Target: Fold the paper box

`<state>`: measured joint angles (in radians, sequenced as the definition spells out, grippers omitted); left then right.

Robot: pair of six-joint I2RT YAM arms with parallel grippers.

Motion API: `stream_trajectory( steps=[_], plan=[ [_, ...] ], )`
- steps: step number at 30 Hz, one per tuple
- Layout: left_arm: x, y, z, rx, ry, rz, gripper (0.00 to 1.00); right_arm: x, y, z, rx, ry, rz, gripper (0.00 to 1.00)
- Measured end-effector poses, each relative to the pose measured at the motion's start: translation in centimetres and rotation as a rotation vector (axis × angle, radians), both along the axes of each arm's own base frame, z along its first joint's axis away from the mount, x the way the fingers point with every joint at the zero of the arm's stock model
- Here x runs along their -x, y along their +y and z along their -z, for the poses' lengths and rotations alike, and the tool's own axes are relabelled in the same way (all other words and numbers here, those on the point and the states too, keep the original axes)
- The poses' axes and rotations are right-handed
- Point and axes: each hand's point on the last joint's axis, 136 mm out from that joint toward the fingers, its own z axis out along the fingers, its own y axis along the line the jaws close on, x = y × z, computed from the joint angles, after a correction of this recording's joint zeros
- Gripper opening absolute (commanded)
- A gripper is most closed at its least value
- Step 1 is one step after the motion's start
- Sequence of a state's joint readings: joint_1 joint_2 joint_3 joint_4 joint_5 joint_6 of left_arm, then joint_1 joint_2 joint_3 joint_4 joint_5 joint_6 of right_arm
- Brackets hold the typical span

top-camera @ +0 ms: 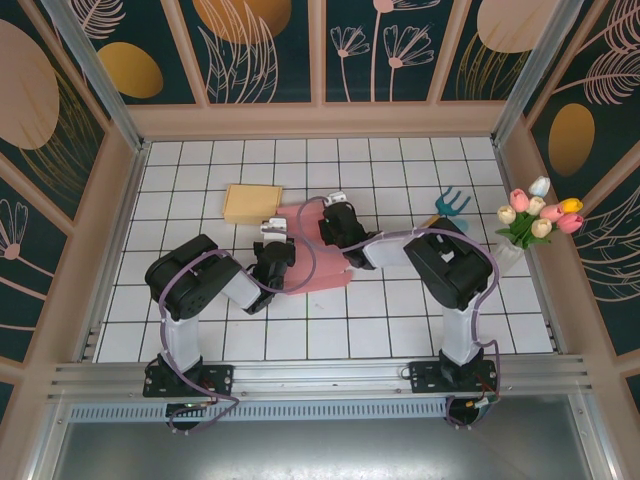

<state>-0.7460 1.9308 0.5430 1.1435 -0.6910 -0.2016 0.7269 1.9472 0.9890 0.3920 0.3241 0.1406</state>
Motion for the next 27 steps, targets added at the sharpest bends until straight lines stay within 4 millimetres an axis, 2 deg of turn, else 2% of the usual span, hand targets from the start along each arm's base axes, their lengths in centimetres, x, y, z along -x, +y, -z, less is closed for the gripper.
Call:
stream_trajectory(
  steps=[5,22,27],
  plan=[
    [-0.2,-0.2,-0.2,0.003,-0.003,0.002,0.0,-0.2,-0.5,0.0,0.017,-0.007,0.029,0.37],
    [-0.6,-2.4,-0.4,0.019,0.007,0.068,0.0,-0.7,-4.3,-0.1,0.178,-0.055,0.176,0.43],
    [-0.7,-2.7,-0.4,0.02,0.01,0.075,0.0,-0.8,-4.7,-0.1,0.209,-0.053,0.185,0.45]
  ],
)
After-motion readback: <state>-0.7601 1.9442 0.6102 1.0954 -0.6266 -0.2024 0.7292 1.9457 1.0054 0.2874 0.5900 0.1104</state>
